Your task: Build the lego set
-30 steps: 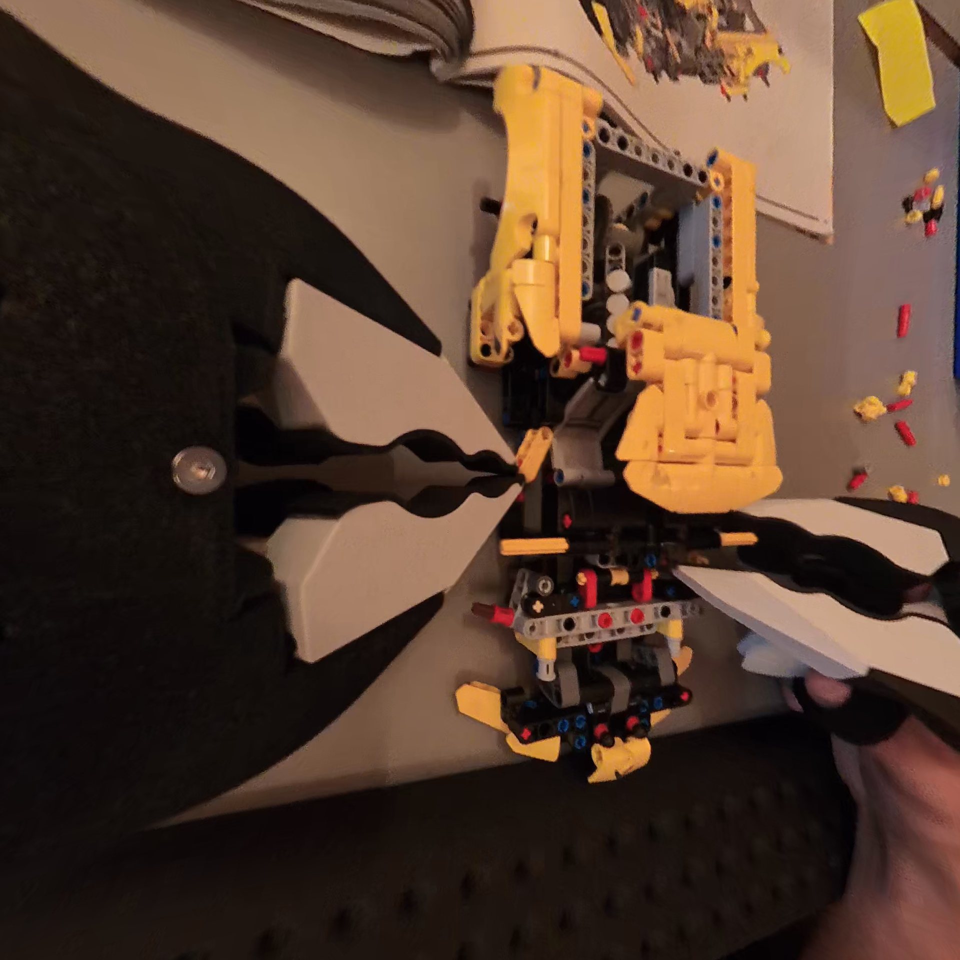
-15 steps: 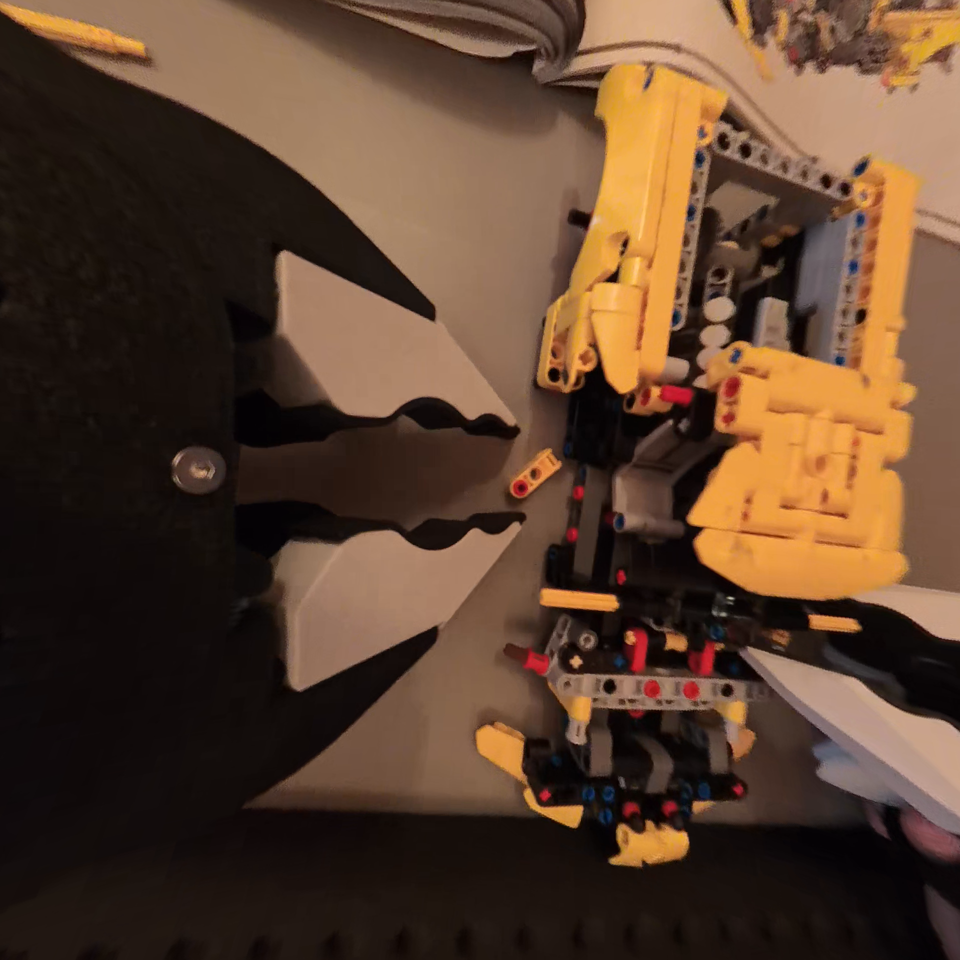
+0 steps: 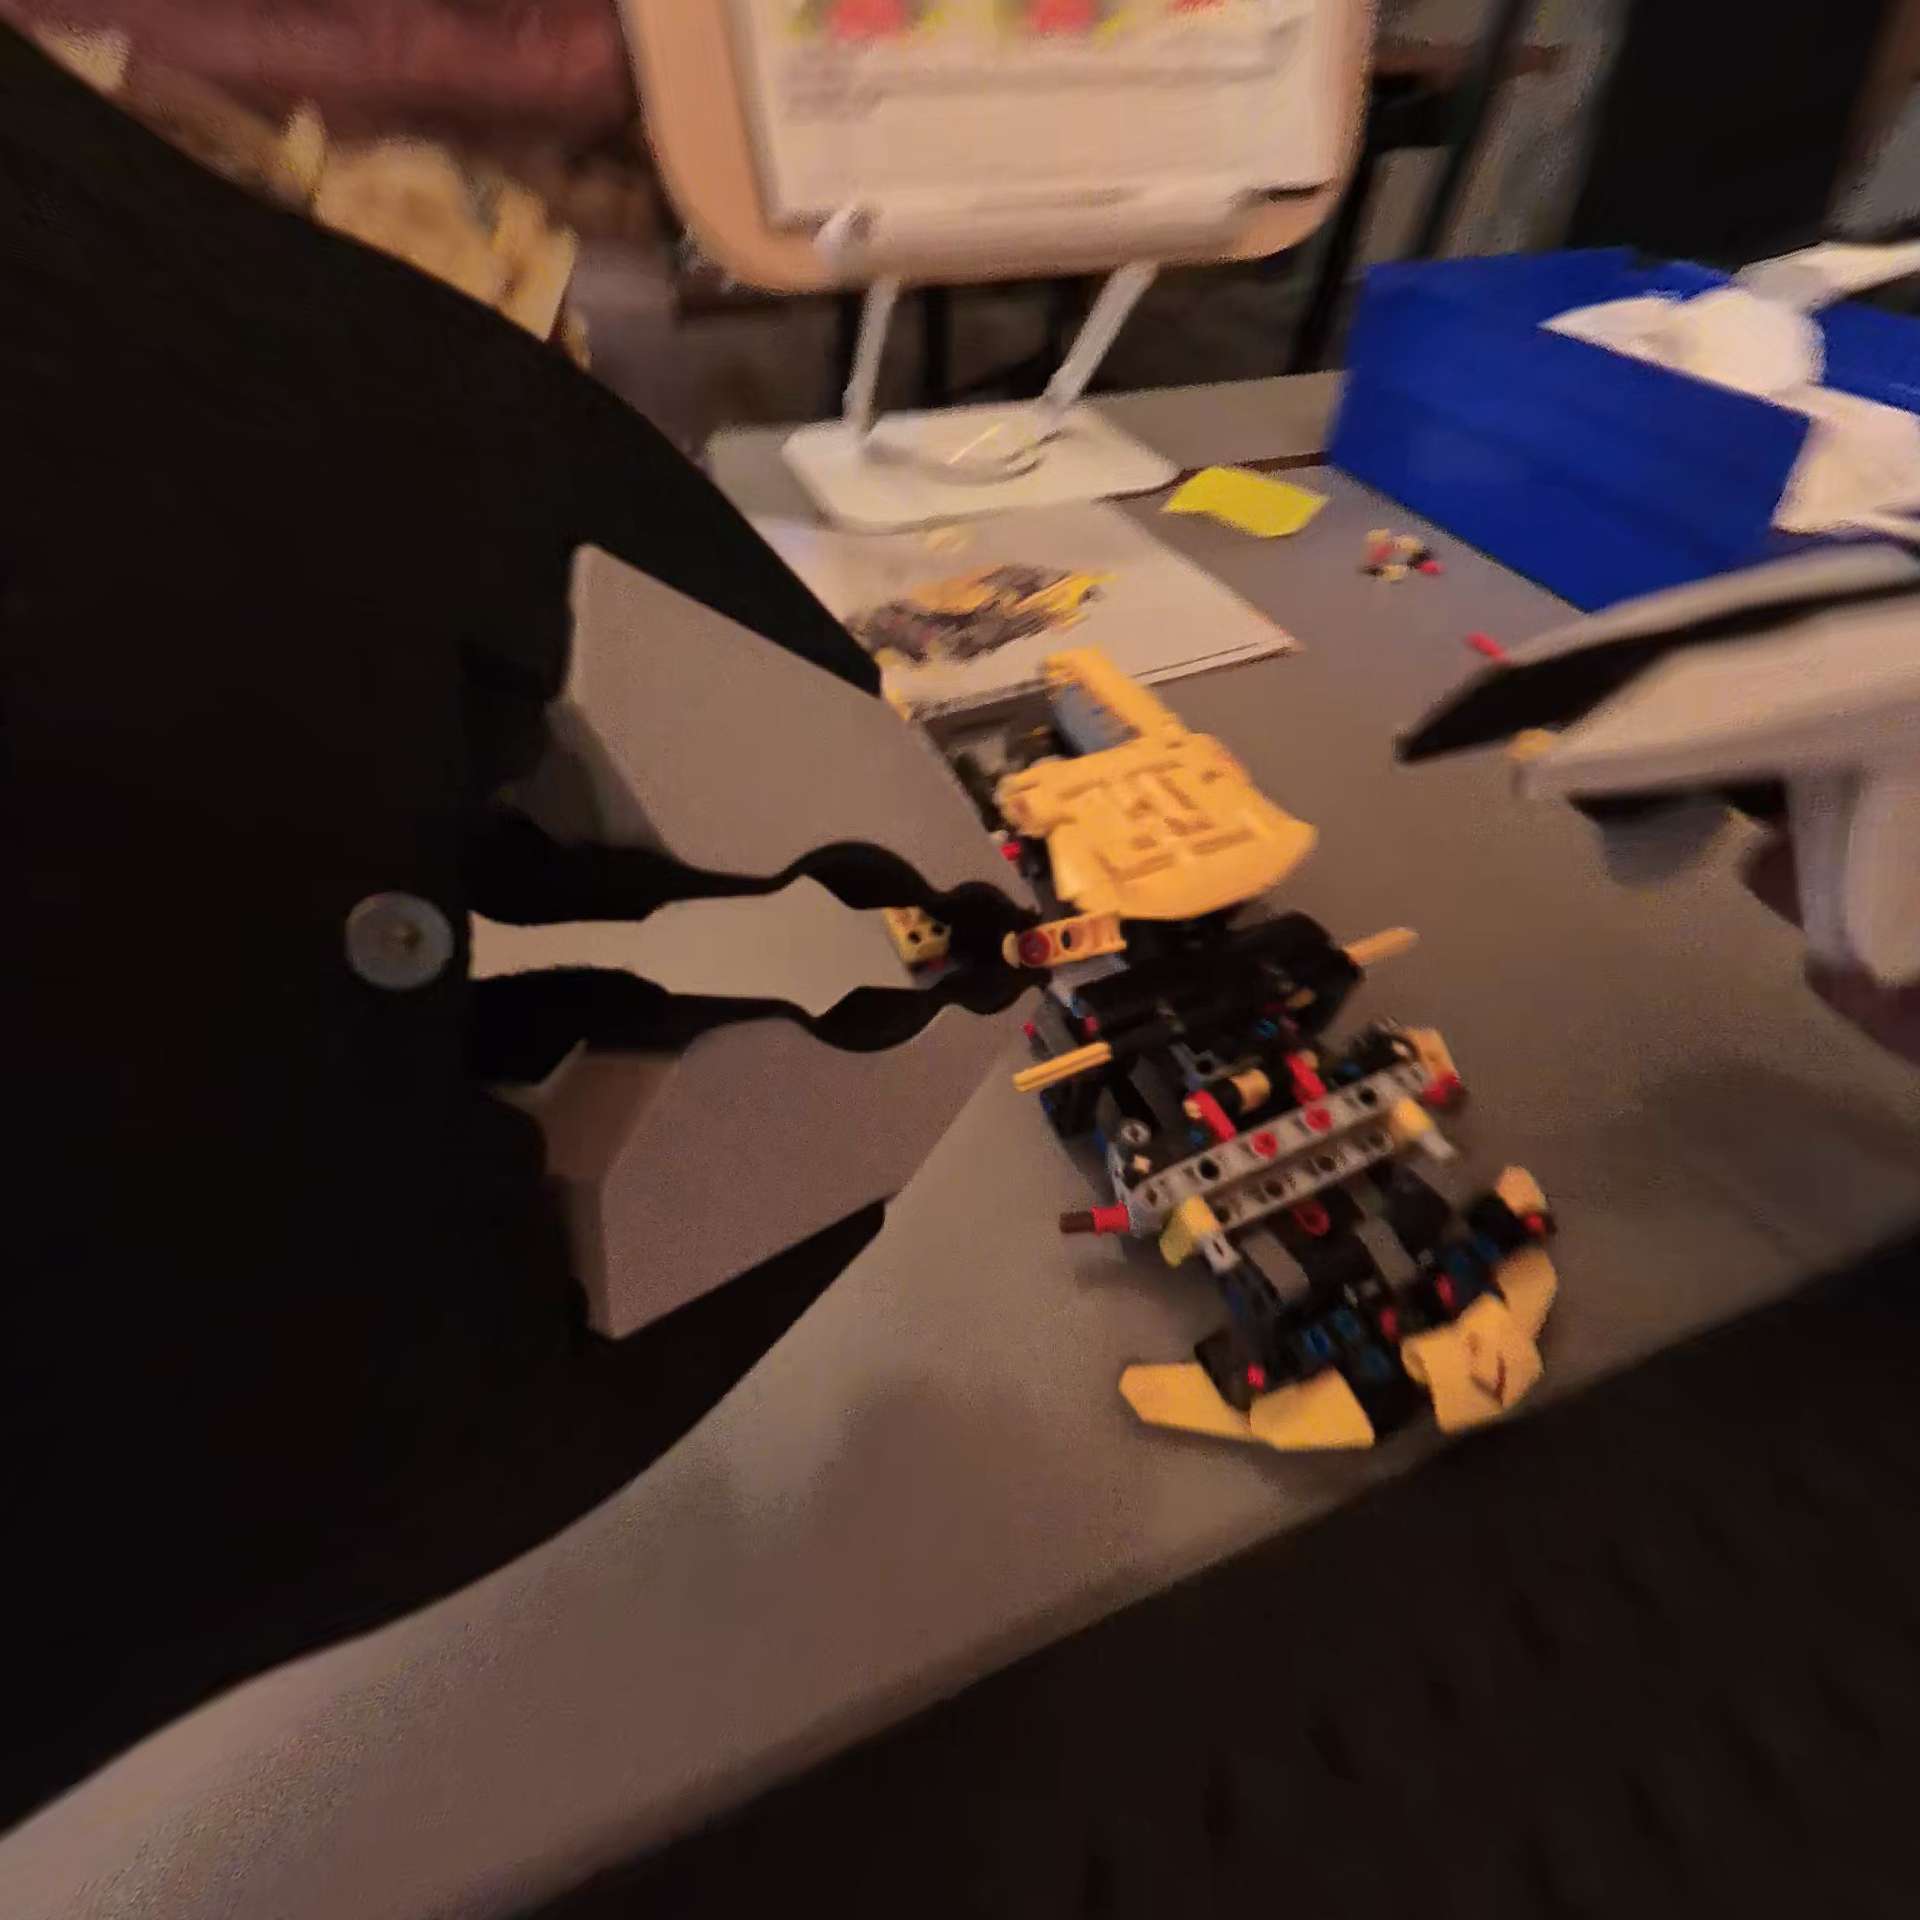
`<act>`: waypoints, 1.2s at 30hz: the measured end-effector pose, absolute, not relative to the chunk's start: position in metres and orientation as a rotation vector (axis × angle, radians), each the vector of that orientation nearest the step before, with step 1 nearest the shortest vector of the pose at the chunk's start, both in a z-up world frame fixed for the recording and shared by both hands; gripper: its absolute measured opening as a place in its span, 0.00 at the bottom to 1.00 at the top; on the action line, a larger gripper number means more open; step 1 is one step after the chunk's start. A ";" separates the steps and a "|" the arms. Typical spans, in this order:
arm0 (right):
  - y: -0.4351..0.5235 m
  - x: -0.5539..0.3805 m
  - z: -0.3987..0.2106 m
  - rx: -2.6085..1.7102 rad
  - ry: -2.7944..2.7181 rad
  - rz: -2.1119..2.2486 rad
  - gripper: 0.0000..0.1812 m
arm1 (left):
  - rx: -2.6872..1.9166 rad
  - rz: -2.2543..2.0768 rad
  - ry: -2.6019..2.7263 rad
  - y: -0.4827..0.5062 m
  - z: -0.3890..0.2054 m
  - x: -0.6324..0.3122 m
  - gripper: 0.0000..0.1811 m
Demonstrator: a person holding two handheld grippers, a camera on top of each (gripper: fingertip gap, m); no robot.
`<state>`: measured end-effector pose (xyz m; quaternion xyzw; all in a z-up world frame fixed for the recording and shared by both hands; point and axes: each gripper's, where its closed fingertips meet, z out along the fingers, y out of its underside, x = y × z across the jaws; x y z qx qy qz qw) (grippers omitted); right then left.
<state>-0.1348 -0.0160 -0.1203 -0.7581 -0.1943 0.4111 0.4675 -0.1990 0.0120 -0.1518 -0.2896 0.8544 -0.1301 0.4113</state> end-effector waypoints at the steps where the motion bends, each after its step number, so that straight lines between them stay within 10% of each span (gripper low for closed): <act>1: -0.024 -0.152 -0.108 -1.854 -0.536 1.160 0.17 | -0.618 -0.271 2.195 0.003 -0.144 -0.198 0.04; 36: -0.046 -0.174 -0.102 -1.761 -0.562 1.419 0.03 | -0.235 -0.090 2.367 -0.043 -0.104 -0.175 0.04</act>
